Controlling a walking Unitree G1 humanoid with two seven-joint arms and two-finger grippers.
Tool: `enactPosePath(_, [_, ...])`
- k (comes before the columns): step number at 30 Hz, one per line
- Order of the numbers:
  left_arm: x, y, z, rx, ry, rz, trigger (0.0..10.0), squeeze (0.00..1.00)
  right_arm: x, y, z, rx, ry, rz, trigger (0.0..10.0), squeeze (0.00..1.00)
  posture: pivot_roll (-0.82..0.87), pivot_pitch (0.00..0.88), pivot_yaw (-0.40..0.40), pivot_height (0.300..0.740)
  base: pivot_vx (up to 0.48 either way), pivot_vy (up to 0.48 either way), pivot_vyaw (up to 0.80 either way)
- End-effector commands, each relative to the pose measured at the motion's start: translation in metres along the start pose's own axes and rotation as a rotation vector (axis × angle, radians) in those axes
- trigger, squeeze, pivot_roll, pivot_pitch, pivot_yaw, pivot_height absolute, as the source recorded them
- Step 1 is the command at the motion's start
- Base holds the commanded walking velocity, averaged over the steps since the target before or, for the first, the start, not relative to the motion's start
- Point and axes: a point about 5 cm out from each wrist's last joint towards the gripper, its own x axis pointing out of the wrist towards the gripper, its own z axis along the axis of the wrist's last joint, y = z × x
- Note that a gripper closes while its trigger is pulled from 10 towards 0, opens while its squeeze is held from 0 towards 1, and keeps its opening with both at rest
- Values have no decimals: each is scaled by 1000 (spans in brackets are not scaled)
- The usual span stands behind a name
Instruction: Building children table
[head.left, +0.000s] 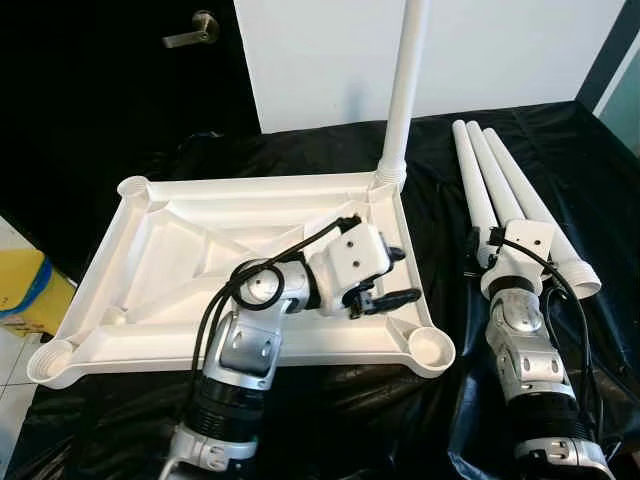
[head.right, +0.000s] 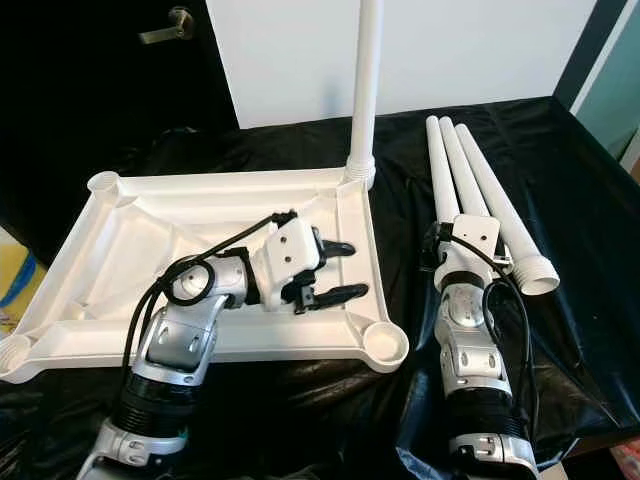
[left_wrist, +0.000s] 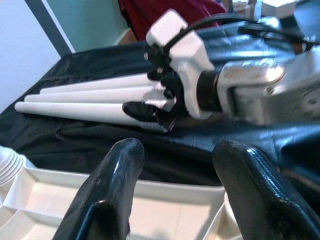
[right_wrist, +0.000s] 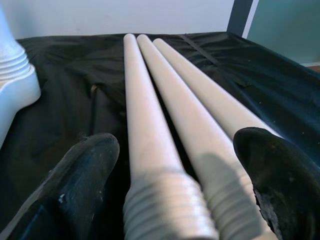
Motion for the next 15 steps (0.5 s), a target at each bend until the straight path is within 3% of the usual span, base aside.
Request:
enactPosePath(1, [-11,22,-6,-45,14,501,10000,0,2,-1,-6,21,43,-4,10000,0,-19,70,30,740,0,0,0])
enactPosePath(6, [-12,12,-3,-62,5,501,10000,0,10,3,-12,66,120,48,10000,0,-4,86,24,740,0,0,0])
enactPosePath(15, [-14,10,-3,-76,13,510,10000,0,15,12,-18,86,177,112,10000,0,18,121,19,740,0,0,0])
